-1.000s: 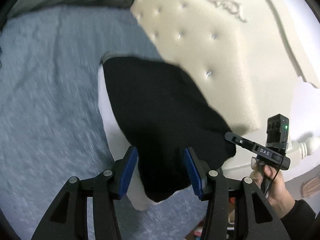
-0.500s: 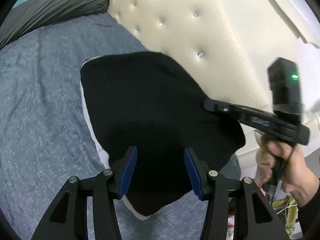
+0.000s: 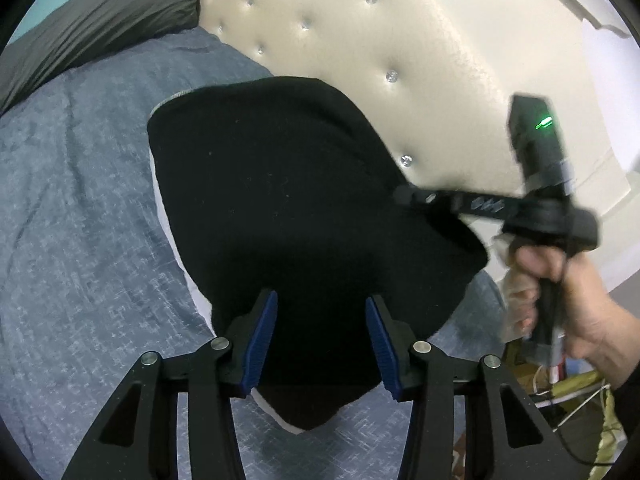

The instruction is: Fold clothes

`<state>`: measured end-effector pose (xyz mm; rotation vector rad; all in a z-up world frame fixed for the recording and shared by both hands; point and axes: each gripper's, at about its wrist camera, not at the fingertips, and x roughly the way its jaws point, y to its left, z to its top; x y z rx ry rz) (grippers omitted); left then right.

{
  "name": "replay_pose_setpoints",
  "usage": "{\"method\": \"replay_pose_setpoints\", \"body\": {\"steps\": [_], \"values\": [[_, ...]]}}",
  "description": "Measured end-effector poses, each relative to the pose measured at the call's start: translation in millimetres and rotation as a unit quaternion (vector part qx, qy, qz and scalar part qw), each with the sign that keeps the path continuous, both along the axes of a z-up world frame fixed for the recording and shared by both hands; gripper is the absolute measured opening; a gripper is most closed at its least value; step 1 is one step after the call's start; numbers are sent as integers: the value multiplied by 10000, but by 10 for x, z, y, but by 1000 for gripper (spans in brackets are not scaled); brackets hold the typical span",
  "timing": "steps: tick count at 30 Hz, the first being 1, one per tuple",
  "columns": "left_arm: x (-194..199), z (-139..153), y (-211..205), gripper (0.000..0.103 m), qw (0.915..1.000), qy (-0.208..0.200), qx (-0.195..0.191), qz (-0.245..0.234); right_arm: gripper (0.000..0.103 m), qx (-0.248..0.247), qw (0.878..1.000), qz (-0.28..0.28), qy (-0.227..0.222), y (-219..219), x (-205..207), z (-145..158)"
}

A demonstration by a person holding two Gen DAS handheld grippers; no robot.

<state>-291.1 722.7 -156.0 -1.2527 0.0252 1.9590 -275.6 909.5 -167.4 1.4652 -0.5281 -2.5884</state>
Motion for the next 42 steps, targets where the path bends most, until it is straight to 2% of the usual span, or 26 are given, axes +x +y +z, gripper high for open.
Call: {"method": "replay_pose_setpoints", "body": {"steps": [3, 5, 7, 10, 16, 19, 22, 25, 28, 30, 31, 33, 35, 42], "values": [[-16, 15, -28, 49, 10000, -13, 18, -10, 0, -60, 9995, 46, 314, 8, -104, 308], [-11, 23, -34, 49, 10000, -8, 21, -18, 0, -23, 9992, 208, 353, -22, -289, 450], [5, 39, -37, 49, 10000, 7, 17, -6, 0, 180, 9985, 477, 201, -90, -496, 484], [-29, 43, -37, 49, 10000, -16, 11, -30, 0, 541, 9953, 778, -187, -217, -808, 364], [19, 72, -92, 49, 9999, -15, 95, -38, 0, 830, 9925, 582, -691, -151, -1097, 43], [14, 74, -90, 49, 9999, -10, 137, -44, 0, 991, 9911, 356, -813, -45, -1140, -43], [-2, 92, -74, 49, 9999, 3, 125, -35, 0, 862, 9933, 185, -752, 29, -1133, 10], [-6, 104, -75, 49, 9999, -15, 100, -14, 0, 703, 9964, 233, -414, 39, -1080, 218], [4, 106, -89, 49, 9999, -1, 95, -33, 0, 281, 9981, 530, -111, -90, -1132, 423], [16, 109, -77, 49, 9999, 45, 67, -66, 0, 443, 9945, 922, -223, -277, -1213, 427], [16, 108, -77, 49, 9999, 43, 69, -64, 0, 576, 9935, 912, -364, -292, -1246, 362], [20, 108, -80, 49, 9999, 34, 76, -64, 0, 723, 9924, 758, -646, -252, -1301, 216], [30, 111, -86, 49, 9999, 31, 89, -98, 0, 643, 9937, 409, -826, -100, -1322, 106], [36, 111, -110, 49, 9999, 81, 85, -109, 0, 395, 9980, 346, -365, -3, -869, 356]]}}
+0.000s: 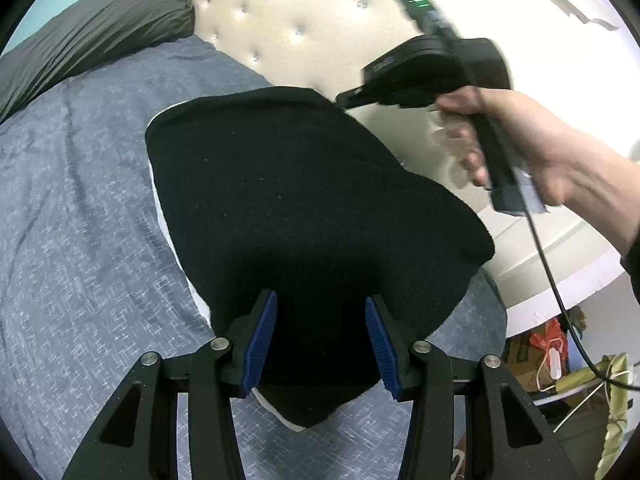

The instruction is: Fold clothes

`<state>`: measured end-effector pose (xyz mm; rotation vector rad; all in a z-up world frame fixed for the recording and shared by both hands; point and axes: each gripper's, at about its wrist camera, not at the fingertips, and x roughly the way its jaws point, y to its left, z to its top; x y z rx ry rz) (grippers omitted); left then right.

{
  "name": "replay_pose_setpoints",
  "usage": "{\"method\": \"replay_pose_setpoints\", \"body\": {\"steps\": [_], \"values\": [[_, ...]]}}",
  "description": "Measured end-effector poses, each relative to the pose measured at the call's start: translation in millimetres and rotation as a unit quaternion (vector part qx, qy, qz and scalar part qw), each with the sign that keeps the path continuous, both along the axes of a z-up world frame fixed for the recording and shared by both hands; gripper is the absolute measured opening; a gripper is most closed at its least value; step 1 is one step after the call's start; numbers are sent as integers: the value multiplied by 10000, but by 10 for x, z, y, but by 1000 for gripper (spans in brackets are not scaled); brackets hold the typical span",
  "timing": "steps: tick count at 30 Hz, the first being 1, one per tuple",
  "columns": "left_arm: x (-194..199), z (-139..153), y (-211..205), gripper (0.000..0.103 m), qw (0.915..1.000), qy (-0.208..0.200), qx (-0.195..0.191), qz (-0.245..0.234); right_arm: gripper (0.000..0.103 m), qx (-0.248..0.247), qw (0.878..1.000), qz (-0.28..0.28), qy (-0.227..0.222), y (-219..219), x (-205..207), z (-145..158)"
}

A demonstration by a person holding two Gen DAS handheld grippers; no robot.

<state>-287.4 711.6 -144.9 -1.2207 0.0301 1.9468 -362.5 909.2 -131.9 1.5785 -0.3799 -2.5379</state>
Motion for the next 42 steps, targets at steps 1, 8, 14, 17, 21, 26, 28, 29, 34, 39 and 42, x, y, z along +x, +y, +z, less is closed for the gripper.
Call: {"method": "replay_pose_setpoints", "body": {"steps": [1, 8, 14, 17, 21, 26, 28, 29, 34, 39, 42], "values": [[1, -1, -8, 49, 10000, -25, 15, 13, 0, -37, 10000, 2, 72, 10, 68, 40], [-20, 18, -21, 49, 10000, -51, 3, -21, 0, -328, 9988, 103, 362, -19, 716, 168], [-35, 2, -7, 49, 10000, -8, -45, -38, 0, -266, 9994, 17, 207, -56, 1029, -125], [-4, -2, 6, 49, 9999, 38, -82, -70, 0, -282, 9993, -108, 240, -20, 1098, -216], [29, -31, 20, 49, 9999, 85, -117, -86, 0, -201, 9992, -200, 290, -35, 1162, -353], [59, -55, 60, 49, 9995, 199, -212, -160, 0, -255, 9979, -431, 414, -31, 1261, -473], [55, -45, 53, 49, 9995, 204, -218, -138, 0, -204, 9965, -533, 614, -61, 1322, -357], [51, -44, 44, 49, 9995, 191, -215, -128, 0, -186, 9956, -555, 727, -83, 1370, -288], [40, -49, 19, 49, 9995, 193, -210, -145, 0, -173, 9945, -548, 871, -159, 1586, -229], [84, -66, 6, 49, 9993, 261, -189, -173, 0, -164, 9946, -718, 731, -178, 1670, -430], [102, -83, -14, 49, 9992, 311, -163, -202, 0, -134, 9944, -788, 696, -221, 1667, -546]]}}
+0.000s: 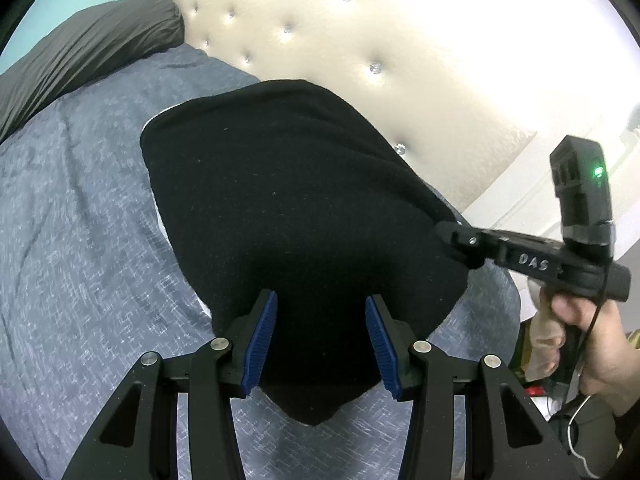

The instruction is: Fold clothes

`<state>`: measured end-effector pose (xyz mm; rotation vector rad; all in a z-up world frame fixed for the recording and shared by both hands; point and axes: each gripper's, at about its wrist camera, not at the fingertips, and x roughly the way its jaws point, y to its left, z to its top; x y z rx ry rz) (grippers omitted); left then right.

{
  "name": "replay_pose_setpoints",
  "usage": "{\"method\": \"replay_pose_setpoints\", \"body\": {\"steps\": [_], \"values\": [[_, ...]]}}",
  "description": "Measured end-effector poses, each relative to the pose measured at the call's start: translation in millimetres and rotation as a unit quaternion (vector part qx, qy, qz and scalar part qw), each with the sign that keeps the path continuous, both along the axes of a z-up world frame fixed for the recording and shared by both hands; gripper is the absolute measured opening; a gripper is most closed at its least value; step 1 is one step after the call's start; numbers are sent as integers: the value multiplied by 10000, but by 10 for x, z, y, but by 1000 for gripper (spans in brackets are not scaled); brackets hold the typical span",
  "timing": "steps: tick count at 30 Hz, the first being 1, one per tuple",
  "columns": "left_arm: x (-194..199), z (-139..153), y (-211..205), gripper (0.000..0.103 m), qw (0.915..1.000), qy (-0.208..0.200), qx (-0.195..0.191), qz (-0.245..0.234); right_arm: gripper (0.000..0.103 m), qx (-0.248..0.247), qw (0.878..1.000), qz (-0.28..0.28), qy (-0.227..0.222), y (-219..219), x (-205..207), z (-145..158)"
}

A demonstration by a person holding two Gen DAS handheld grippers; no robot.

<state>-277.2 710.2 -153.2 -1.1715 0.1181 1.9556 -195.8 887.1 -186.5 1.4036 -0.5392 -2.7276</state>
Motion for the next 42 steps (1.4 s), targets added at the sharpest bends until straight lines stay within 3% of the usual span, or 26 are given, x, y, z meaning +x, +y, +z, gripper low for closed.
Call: {"method": "replay_pose_setpoints", "body": {"steps": [4, 9, 20, 42], "values": [[15, -2, -4, 49, 10000, 63, 16, -44, 0, -74, 9998, -169, 62, 9, 25, -24], [3, 77, -63, 49, 9998, 138, 136, -89, 0, -263, 9980, -416, 386, -12, 152, 186], [136, 247, -328, 49, 9981, 306, 453, -271, 0, 1, 9933, -719, 910, -401, 403, 539], [461, 448, -1321, 51, 9933, 726, 899, -86, 1, 429, 9803, -1254, 1466, -1255, 928, 730]]}}
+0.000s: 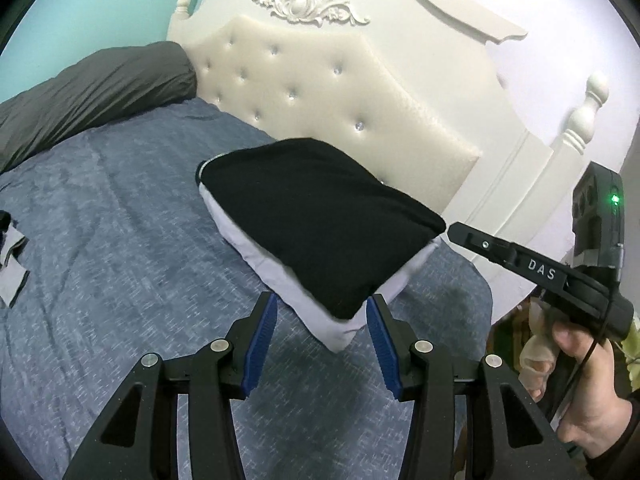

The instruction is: Fold clothes

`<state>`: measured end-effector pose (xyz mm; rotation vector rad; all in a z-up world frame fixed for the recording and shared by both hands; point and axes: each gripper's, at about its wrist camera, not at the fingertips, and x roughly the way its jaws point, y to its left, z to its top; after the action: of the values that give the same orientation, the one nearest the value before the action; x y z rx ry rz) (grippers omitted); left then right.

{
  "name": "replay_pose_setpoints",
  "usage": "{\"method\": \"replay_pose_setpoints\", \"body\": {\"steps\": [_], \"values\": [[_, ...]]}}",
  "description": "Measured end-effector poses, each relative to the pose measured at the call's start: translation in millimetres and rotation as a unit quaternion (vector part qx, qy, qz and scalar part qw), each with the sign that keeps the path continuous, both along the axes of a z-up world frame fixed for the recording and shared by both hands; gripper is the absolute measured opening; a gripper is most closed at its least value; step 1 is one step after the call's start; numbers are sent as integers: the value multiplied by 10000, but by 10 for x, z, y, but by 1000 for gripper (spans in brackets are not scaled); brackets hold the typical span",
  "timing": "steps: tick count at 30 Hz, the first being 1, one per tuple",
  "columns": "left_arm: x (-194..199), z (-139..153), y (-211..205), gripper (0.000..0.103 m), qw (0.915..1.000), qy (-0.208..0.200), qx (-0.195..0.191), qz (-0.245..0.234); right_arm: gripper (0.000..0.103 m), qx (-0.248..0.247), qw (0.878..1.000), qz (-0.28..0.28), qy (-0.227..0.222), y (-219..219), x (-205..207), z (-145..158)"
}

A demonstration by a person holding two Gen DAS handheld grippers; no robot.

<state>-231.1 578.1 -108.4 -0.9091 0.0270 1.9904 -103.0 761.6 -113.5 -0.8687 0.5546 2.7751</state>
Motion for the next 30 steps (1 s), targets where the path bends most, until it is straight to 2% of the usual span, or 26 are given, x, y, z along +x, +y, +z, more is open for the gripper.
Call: {"method": "replay_pose_setpoints", "body": {"steps": [8, 12, 17, 20, 25, 27, 30], "values": [[377, 248, -346, 54, 9996, 255, 106, 52, 3, 164, 9997, -45, 189, -304, 386, 274], [614, 445, -483, 60, 9990, 393, 157, 153, 20, 143, 9996, -34, 242, -464, 647, 403], [919, 689, -687, 66, 9987, 469, 102, 176, 30, 116, 9995, -20, 308, -663, 974, 564], [1106, 842, -811, 67, 9982, 569, 79, 183, 47, 170, 9992, -88, 348, -736, 1166, 710], [1347, 1109, -996, 69, 9970, 725, 144, 221, 52, 298, 9987, -198, 373, -861, 1445, 911], [1438, 1192, -1060, 71, 9967, 757, 175, 227, 57, 320, 9987, -194, 348, -920, 1550, 956], [1564, 1277, -1143, 72, 9964, 785, 210, 226, 58, 320, 9987, -188, 340, -988, 1688, 1022]]}}
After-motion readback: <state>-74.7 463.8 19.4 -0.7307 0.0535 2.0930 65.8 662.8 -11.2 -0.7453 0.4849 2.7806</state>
